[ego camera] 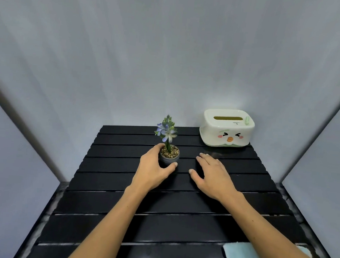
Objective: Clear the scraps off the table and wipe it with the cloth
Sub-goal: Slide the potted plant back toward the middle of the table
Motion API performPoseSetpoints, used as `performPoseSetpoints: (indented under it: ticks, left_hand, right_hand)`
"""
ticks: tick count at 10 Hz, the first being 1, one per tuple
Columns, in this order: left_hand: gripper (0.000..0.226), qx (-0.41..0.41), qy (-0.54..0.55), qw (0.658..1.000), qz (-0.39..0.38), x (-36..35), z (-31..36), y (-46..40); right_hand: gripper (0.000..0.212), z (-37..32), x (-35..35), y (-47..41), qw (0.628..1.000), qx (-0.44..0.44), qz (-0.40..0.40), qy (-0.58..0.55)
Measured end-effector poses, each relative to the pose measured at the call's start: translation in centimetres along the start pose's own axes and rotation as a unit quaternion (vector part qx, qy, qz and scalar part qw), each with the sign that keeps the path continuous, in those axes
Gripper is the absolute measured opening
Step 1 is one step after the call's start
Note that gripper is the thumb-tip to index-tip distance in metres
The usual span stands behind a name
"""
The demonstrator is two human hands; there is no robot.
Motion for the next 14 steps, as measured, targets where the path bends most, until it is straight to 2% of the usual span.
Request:
performPoseSetpoints:
  ticks: [5,10,12,14]
  left_hand:
    - [0.074,0.039,-0.036,0.998,0.018,6.3,-4.0,8.2]
    - [0.072,0.047,-0.020,0.999,0.015,6.6,-4.1,8.7]
    - [0.083,0.057,-0.022,0.998,0.011,6.5,-4.8,8.8]
    - [0.085,0.055,-0.018,0.998,0.017,6.4,-4.7,9.3]
  right_hand:
    - [0.077,-6.8,-2.2,4.7,0.998,0.044,-0.047,-0.007]
    - [0.076,-7.0,-2.4,5.5,0.998,0.040,-0.032,-0.033]
    - [0.075,-7.0,-2.5,5.4,0.998,0.039,-0.029,-0.034]
    - [0.076,-6.9,-2.4,5.4,0.998,0.041,-0.029,-0.036]
Point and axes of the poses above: each hand's wrist, its own y-axis away from the middle knuckle, its own x-axis out of the back of the hand, z = x × y, the point moved 10 cm from there along -y, towards the middle knuckle, and after that the axes turned 3 degrees about -z, right-handed, at the moved point
